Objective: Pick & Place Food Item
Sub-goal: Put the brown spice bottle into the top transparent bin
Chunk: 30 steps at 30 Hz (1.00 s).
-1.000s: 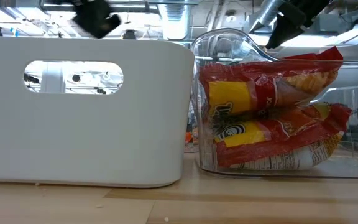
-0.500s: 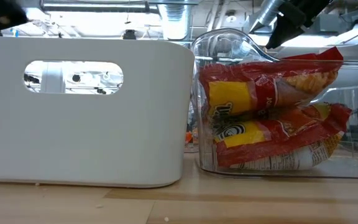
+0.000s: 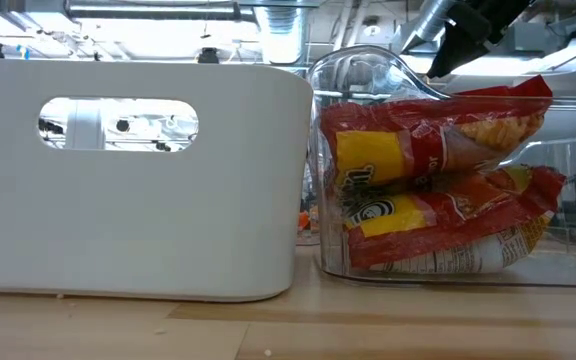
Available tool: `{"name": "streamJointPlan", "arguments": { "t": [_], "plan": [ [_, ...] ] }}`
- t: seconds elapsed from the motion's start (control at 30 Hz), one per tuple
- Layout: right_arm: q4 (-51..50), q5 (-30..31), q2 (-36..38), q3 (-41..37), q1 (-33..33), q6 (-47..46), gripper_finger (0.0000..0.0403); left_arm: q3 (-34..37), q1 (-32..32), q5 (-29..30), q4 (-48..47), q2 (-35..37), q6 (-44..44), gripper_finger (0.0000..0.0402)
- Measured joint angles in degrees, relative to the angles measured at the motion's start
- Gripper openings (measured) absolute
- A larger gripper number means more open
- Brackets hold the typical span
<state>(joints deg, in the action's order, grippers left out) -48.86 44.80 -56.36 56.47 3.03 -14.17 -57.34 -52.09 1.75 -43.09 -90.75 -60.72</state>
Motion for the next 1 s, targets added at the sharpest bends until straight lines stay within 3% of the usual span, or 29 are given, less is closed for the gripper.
{"name": "streamJointPlan", "arguments": {
  "t": [0.7, 1.0],
  "plan": [
    [-0.33, -1.29, 0.0, 0.0, 0.0, 0.2, 0.0221, 0.0, -1.32, 0.13, -3.16, -0.82, -2.83, 0.0276],
    [-0.44, -1.3, 0.0, 0.0, 0.0, 0.2, 0.0221, 4.97, -2.23, -2.66, 2.56, -1.25, -4.21, 0.0272]
  ]
}}
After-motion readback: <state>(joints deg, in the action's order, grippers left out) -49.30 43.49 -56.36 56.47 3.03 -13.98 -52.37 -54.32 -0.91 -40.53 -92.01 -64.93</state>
